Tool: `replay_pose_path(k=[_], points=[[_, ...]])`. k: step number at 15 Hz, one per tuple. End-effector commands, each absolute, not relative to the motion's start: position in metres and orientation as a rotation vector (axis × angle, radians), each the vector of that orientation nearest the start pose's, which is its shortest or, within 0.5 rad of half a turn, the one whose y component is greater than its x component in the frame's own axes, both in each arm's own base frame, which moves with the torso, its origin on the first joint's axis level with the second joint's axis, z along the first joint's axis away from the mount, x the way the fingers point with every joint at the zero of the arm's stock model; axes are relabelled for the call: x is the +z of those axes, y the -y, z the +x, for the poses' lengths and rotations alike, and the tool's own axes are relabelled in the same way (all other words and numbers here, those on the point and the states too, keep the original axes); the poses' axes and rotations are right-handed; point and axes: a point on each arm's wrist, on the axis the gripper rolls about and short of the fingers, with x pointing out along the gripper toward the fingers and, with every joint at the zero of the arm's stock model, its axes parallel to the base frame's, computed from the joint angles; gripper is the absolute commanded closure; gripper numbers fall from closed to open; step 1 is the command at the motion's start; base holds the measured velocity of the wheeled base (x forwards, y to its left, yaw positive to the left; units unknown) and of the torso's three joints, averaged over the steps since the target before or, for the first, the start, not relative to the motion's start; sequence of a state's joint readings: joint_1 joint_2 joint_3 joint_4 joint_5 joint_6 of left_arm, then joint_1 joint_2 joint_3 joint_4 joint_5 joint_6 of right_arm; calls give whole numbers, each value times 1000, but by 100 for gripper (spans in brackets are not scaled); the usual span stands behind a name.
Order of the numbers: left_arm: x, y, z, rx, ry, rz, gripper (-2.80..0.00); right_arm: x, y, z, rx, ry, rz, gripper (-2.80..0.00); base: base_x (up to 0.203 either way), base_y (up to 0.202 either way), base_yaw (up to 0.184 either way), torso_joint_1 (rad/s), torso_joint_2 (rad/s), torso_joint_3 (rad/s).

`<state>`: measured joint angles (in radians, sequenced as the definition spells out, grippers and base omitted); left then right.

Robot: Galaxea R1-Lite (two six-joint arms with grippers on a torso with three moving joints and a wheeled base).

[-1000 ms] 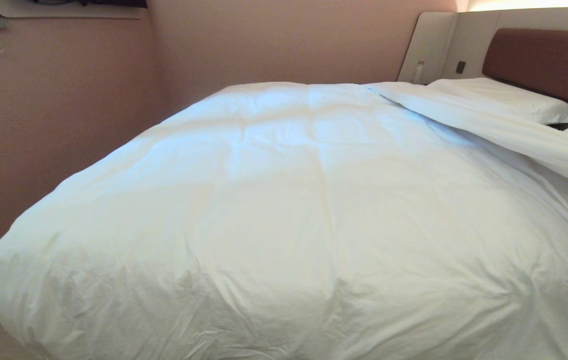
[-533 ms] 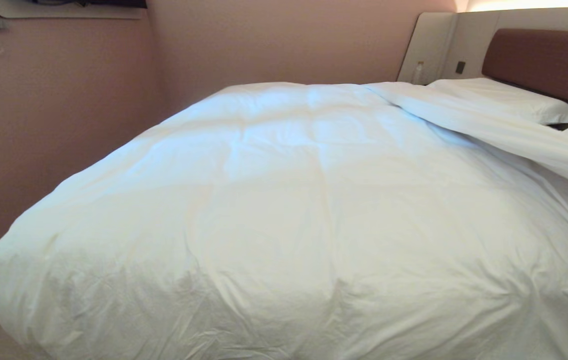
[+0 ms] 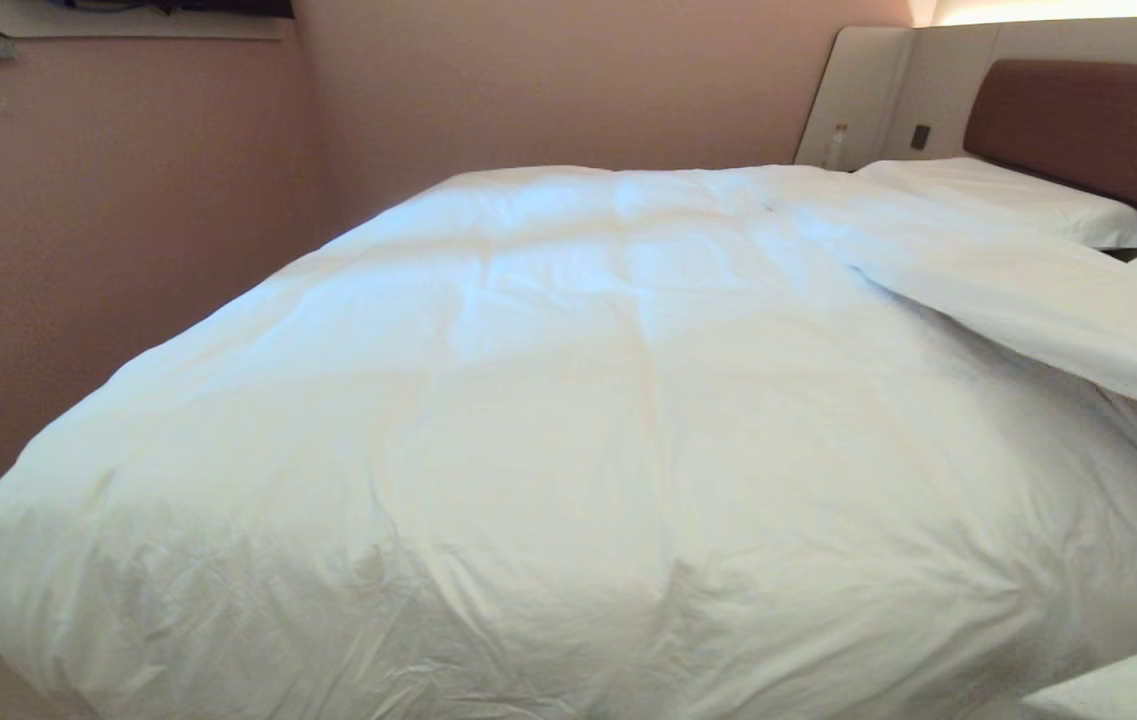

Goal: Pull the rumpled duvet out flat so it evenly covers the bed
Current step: Flatten the corners of the folded blanket

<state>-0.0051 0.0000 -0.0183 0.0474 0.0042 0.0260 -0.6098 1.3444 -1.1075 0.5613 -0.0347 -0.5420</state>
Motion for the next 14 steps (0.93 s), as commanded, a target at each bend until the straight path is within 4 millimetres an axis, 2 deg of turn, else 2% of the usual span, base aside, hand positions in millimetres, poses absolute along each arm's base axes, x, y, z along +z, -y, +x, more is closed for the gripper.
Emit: replay_pose_path(k=[1,3,7,12,14], points=[[76,0,-24,-1,-29,26,0,228,99,159,-247,-1038,-244,0,0,0,0,0,0,0],[76,0,-24,0,-29,26,0,213,101,164,-191,-1123,-303,0,0,0,0,0,0,0],[76,0,-24,-2,-29,26,0,192,105,161,-197,-1300,-460,0,0,0,0,0,0,0],[76,0,-24,-1,-29,26,0,171,104,168,-123,-1383,-476,0,0,0,0,0,0,0],[76,0,-24,-1,-29,26,0,157,98,173,-102,-1416,-515,0,0,0,0,0,0,0]])
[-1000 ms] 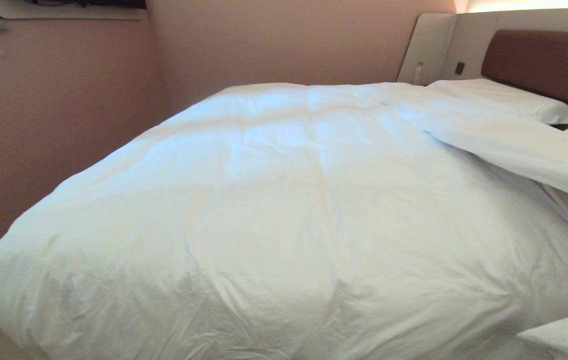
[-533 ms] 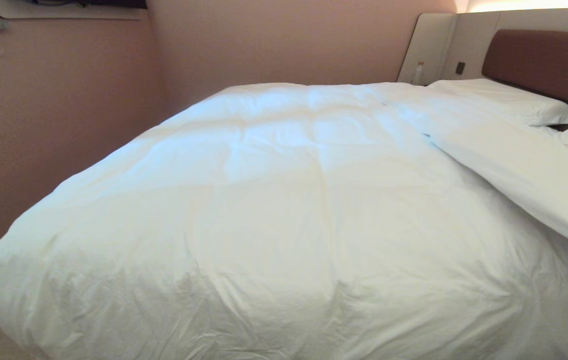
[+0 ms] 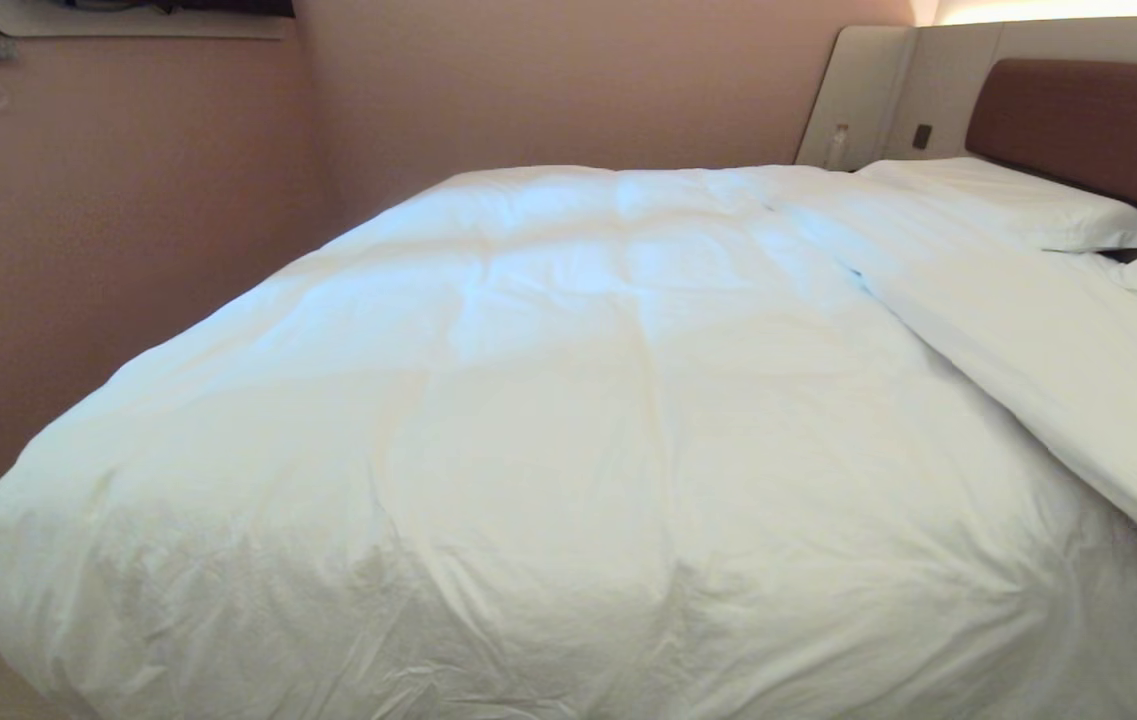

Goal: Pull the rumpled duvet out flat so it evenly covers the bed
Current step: Flatten the corners of the folded blanket

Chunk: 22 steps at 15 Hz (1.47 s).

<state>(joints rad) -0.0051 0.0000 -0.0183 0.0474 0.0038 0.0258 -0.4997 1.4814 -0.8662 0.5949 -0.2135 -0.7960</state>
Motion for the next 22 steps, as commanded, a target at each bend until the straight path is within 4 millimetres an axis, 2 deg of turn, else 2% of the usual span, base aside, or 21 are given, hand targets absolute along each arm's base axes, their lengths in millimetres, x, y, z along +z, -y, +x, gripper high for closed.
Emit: replay_pose_path(k=[1,5,14,15,16,19,22], points=[[76,0,-24,0,-29,26,0,148,95,178,-94,-1417,-544,0,0,0,0,0,0,0],[76,0,-24,-1,-29,26,0,125,88,188,-99,-1369,-600,0,0,0,0,0,0,0],[76,0,-24,0,-29,26,0,113,79,192,-39,-1396,-622,0,0,0,0,0,0,0],[76,0,-24,0,-29,26,0,114,78,193,-37,-1393,-624,-36,0,0,0,0,0,0],[76,0,-24,-1,-29,26,0,114,78,192,-37,-1391,-625,-280,0,0,0,0,0,0],[76,0,-24,0,-29,26,0,123,72,187,-46,-1348,-640,-280,0,0,0,0,0,0],[76,0,-24,0,-29,26,0,153,56,166,-73,-1205,-691,-280,0,0,0,0,0,0]])
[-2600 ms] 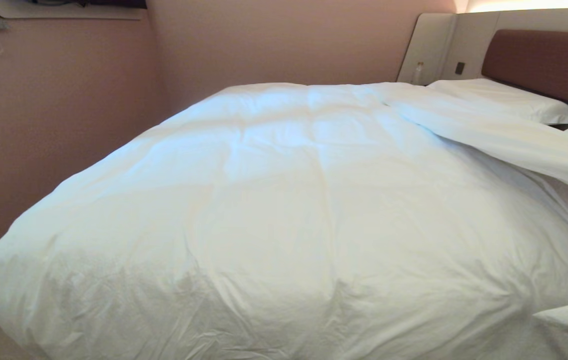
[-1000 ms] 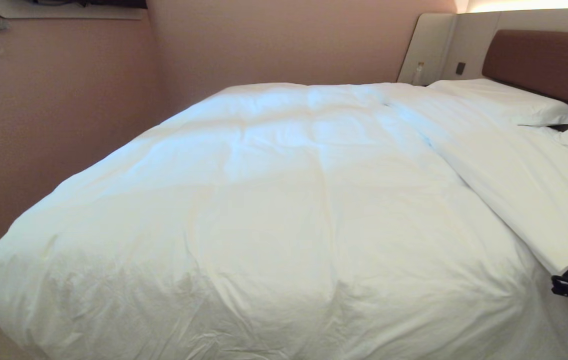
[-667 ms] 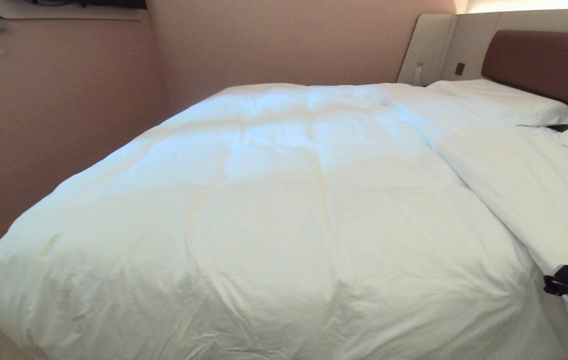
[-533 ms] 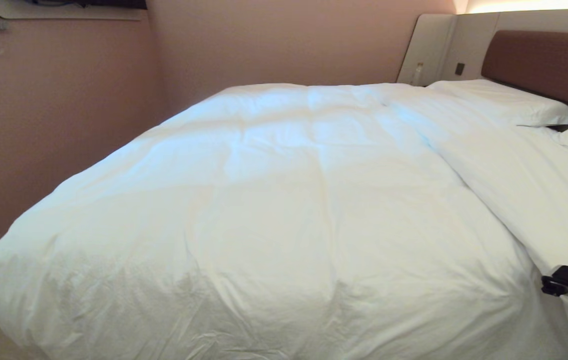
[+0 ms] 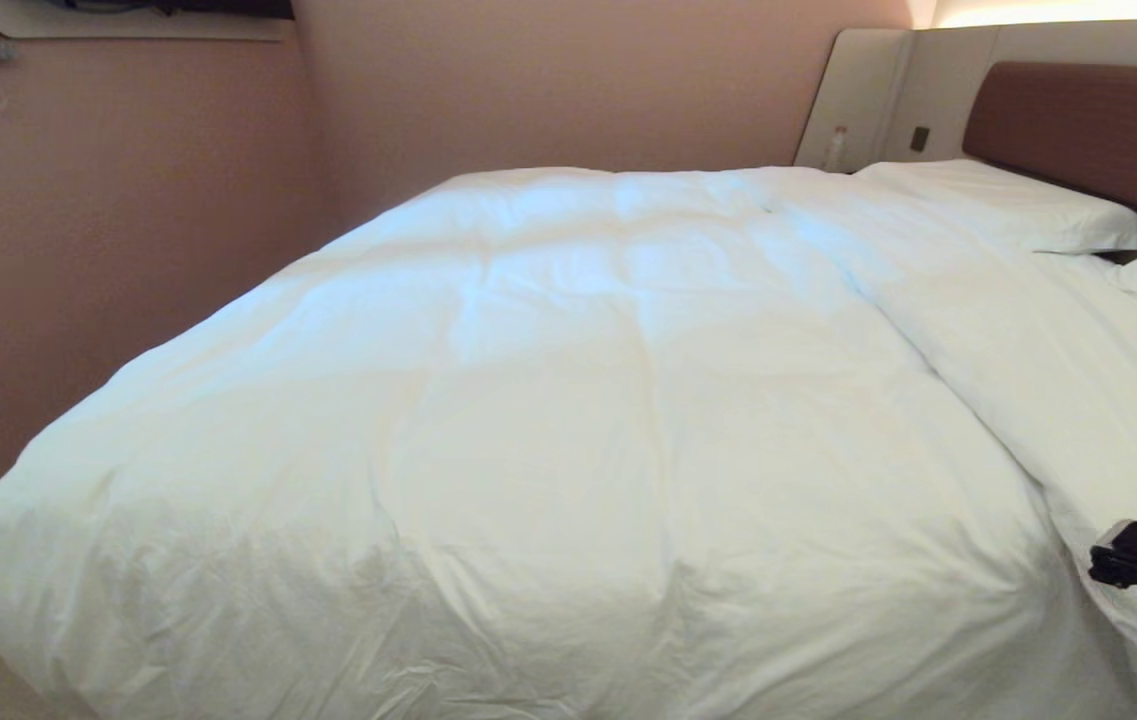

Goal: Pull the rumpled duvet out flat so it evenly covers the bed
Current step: Flatten the corners of the folded blanket

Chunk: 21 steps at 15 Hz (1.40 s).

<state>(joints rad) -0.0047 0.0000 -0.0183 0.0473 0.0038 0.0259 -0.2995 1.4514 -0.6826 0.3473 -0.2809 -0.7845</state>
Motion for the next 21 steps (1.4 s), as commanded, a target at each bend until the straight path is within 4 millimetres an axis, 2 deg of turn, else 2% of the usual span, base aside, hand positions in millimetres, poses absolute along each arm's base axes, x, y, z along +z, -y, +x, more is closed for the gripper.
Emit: replay_pose_path(k=[1,3,5,9,12,13,16,21], points=[[76,0,-24,0,-29,26,0,162,47,158,-57,-1161,-713,-280,0,0,0,0,0,0],[76,0,-24,0,-29,26,0,176,29,148,52,-1056,-708,-280,0,0,0,0,0,0],[76,0,-24,-2,-29,26,0,191,18,154,77,-958,-580,-280,0,0,0,0,0,0],[76,0,-24,-2,-29,26,0,209,13,177,-14,-880,-265,-280,0,0,0,0,0,0],[76,0,-24,0,-29,26,0,211,14,190,-78,-877,-114,-280,0,0,0,0,0,0],[76,0,-24,-2,-29,26,0,211,14,190,-86,-878,-97,0,0,0,0,0,0,0],[76,0,-24,-1,-29,26,0,210,19,182,-133,-903,-56,0,0,0,0,0,0,0],[76,0,-24,-1,-29,26,0,195,63,164,-359,-1002,94,0,0,0,0,0,0,0]])
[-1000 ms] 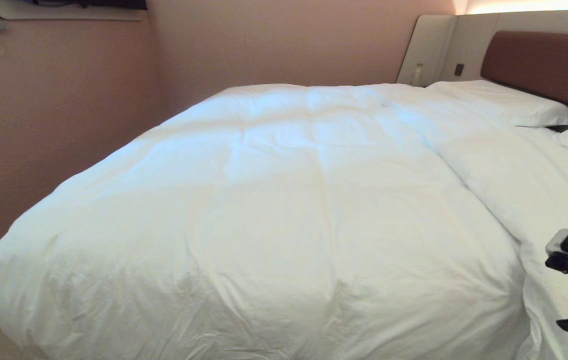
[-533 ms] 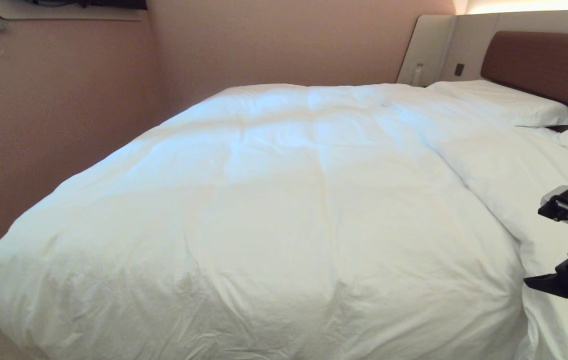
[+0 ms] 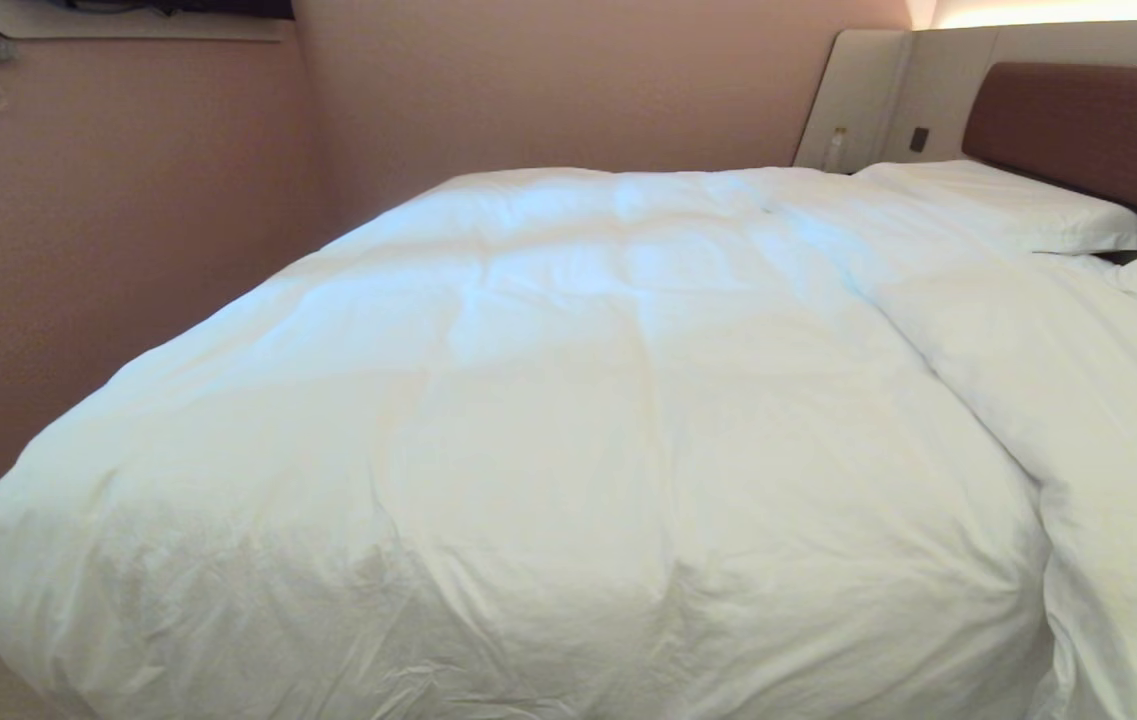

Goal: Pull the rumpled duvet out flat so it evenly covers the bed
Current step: Flatten the corners of the folded blanket

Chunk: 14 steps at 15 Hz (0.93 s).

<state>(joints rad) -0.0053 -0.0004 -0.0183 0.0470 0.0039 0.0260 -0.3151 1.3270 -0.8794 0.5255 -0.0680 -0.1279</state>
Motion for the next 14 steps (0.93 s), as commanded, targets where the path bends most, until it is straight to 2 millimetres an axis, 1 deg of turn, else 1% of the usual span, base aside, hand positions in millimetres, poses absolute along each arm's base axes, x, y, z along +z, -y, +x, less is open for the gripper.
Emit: replay_pose_path(k=[1,4,7,11,14], points=[[76,0,-24,0,-29,26,0,192,72,160,-394,-1014,133,0,0,0,0,0,0,0],[76,0,-24,0,-29,26,0,179,101,155,-484,-1056,256,0,0,0,0,0,0,0],[76,0,-24,-2,-29,26,0,164,137,150,-550,-1072,342,0,0,0,0,0,0,0],[76,0,-24,-1,-29,26,0,150,187,119,-535,-1017,395,0,0,0,0,0,0,0],[76,0,-24,0,-29,26,0,129,227,89,-502,-972,394,0,0,0,0,0,0,0]])
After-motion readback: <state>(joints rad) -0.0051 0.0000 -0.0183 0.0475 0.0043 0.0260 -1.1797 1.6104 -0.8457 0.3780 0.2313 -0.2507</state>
